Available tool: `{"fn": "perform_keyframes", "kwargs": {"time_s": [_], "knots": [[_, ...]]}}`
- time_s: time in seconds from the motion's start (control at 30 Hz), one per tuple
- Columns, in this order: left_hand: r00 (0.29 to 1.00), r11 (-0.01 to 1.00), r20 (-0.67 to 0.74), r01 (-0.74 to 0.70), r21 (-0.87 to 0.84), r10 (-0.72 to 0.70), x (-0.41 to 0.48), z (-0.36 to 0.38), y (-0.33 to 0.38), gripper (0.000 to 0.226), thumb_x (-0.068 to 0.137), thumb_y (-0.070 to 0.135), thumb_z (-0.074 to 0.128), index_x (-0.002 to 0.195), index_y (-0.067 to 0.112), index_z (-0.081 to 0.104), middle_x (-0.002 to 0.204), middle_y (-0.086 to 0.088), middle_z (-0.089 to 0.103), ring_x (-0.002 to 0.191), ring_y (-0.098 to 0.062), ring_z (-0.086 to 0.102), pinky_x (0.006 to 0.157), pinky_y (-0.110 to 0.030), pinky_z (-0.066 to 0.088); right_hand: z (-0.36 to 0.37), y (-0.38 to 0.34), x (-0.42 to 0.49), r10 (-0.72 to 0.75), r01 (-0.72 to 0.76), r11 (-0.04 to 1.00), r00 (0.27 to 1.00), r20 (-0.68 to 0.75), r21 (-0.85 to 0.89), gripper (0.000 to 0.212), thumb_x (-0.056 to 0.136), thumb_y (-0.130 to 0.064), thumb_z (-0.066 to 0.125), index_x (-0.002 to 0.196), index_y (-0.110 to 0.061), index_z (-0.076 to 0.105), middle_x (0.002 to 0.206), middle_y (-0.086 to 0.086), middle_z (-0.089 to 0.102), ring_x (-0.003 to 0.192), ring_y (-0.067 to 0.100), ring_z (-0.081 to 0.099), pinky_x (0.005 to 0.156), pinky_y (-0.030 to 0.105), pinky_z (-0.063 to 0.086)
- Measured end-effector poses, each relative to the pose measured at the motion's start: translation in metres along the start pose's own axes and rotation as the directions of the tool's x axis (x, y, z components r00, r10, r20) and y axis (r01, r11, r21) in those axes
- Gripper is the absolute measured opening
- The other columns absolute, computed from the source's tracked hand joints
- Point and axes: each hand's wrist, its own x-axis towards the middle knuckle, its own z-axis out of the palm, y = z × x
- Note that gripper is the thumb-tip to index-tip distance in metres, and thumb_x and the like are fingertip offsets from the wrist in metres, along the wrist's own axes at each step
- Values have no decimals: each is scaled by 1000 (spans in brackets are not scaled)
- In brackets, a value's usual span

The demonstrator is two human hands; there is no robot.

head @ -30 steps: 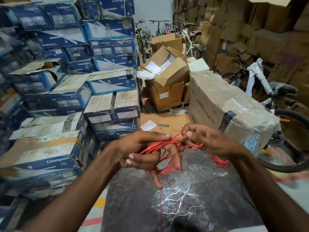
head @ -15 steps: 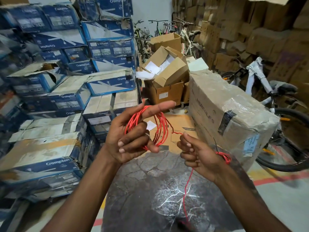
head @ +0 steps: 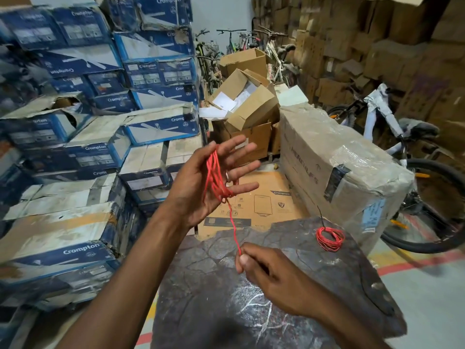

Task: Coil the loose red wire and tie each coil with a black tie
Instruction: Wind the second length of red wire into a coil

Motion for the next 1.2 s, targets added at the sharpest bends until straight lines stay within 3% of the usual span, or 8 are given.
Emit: {"fn": "perform_keyframes", "kwargs": {"time_s": [0.17,0.37,0.5,0.6,0.73,0.83,1.1,1.2], "knots": [[973,898,-230,93,430,9,4,-14,-7,49,105,50,33,146,32,51,156,2,46,133,-22,55,104,-47,51,-15,-18,-13,-8,23,985,996,89,-173,24,107,-43,47,92,-29,59,68,-11,53,62,7,45,61,33,37],[980,236,-143,173,956,-140,-19,-2,-10,66,98,61,18,156,32,30,137,10,63,87,8,70,107,-42,44,-61,-53,-13,-57,60,975,998,18,-214,28,102,-54,42,97,-37,64,85,1,65,78,21,62,74,50,53],[912,474,-11,223,852,-410,-31,7,-4,52,109,43,18,153,23,39,97,-7,80,37,-20,50,76,-39,56,-98,-70,10,-202,153,962,955,-216,-224,31,99,-56,48,96,-34,69,69,1,56,60,18,51,56,42,44],[784,739,246,357,571,-570,-34,4,-1,58,107,41,19,151,11,44,73,-20,75,28,-19,42,98,-38,53,-105,-72,36,-271,241,961,910,-312,-134,26,95,-48,64,95,-23,71,78,9,64,71,30,60,62,42,50],[734,873,474,438,217,-486,-42,-3,4,66,106,40,15,153,-5,31,45,-16,57,23,-33,21,102,-48,50,-102,-59,62,-269,252,963,894,-359,-94,27,96,-38,66,97,-12,68,81,6,63,66,18,55,58,23,46],[762,912,553,409,-8,-337,-47,-5,6,67,106,37,8,154,-7,24,35,-17,38,21,-27,20,101,-50,51,-87,-34,76,-257,242,966,904,-341,-87,29,101,-42,60,95,-15,69,82,9,64,69,36,58,60,47,50],[873,928,486,220,-301,-49,-31,-4,4,63,106,38,13,160,7,13,77,-17,73,24,-10,31,111,-47,42,-12,17,76,-40,143,931,954,-296,335,55,105,-55,41,93,-4,60,56,2,41,49,6,40,49,32,51],[941,966,338,60,-251,30,-21,-10,12,61,107,40,18,159,9,24,129,-18,68,74,-23,76,102,-50,50,11,32,61,73,-10,911,988,-138,412,37,109,-46,37,86,-25,56,56,-10,38,46,9,33,45,28,46]]}}
